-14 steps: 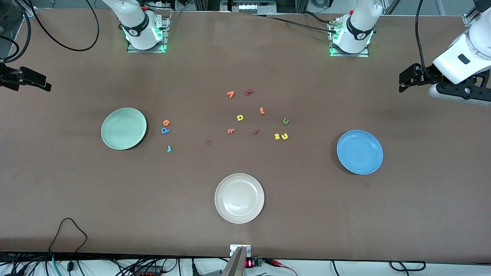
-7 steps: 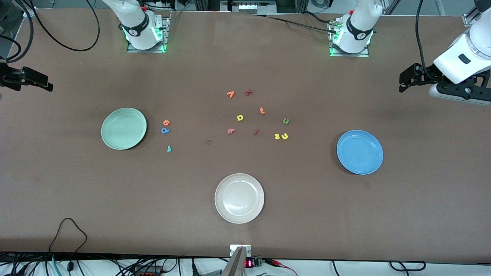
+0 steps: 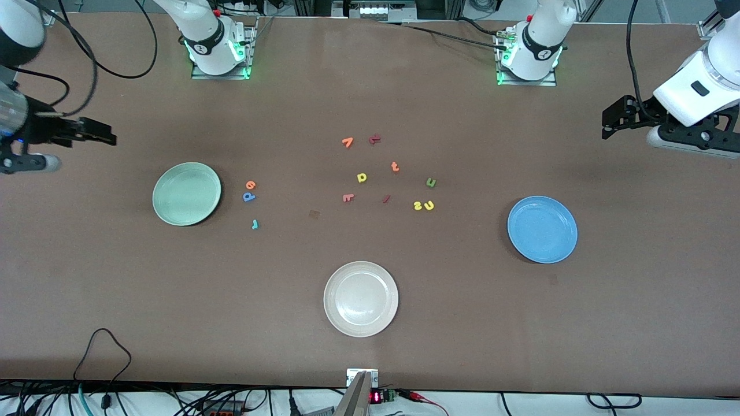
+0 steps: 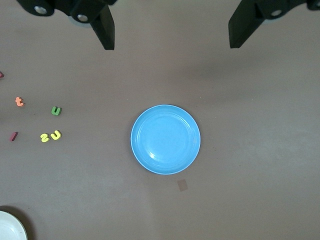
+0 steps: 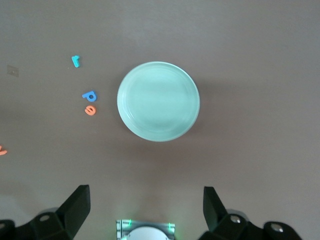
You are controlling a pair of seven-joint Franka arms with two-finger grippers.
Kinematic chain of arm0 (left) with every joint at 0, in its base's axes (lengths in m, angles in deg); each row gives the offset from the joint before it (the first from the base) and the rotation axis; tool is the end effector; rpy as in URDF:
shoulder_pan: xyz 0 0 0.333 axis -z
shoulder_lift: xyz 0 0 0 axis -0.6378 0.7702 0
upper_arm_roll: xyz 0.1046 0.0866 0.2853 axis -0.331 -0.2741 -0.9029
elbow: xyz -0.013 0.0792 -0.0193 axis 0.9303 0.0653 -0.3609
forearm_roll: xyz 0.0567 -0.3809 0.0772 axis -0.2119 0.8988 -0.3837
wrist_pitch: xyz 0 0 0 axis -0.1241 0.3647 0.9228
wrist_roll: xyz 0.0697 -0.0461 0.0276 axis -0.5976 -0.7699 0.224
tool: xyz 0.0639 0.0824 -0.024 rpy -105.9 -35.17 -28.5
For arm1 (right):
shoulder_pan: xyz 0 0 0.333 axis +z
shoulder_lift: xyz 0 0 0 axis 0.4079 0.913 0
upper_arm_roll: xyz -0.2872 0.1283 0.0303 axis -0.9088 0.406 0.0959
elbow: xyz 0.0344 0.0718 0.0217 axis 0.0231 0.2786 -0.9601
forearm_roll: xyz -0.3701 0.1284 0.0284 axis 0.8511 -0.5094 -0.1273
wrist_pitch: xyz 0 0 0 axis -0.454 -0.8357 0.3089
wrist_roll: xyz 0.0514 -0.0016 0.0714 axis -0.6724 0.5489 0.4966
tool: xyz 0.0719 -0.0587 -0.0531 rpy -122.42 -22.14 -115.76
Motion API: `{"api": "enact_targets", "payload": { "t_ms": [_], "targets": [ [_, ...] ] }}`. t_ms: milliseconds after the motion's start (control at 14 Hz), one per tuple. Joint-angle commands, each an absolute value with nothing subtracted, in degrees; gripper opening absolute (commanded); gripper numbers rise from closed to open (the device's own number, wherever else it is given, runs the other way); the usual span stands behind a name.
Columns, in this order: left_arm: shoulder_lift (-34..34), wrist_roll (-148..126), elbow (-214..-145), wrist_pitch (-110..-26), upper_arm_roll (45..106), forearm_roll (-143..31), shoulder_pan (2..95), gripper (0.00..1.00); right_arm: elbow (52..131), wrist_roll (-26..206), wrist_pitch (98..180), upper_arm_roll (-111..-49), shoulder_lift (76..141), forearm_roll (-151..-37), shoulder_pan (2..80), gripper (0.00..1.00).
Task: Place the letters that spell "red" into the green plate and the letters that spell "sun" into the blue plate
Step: 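Move the right gripper toward the letters beside the green plate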
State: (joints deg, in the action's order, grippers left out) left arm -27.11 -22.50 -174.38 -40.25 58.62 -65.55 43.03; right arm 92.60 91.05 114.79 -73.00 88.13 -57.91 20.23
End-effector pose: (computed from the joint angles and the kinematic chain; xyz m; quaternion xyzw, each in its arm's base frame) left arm 0.5411 -0.0455 0.6054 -0.9959 0.0867 0.0254 0.0063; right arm 0.5580 -0.0203 0.5122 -0.9937 -0.0324 0.1060 0.0136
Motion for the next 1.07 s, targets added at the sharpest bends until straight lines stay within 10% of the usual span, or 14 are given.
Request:
{"api": "enact_targets", "payload": {
  "t_ms": [0, 1000],
  "targets": [
    [-27.12, -23.26, -173.36, -39.05, 58.6, -66.28, 43.14, 1.0, 100.09, 89.77, 122.89, -71.19, 86.96, -58.73, 20.38, 1.0],
    [-27.12, -23.18, -173.27, -38.26, 58.6, -66.28, 43.14, 1.0, 119.53, 78.36, 150.33, -61.79, 89.24, -58.81, 20.47, 1.0]
  ]
}}
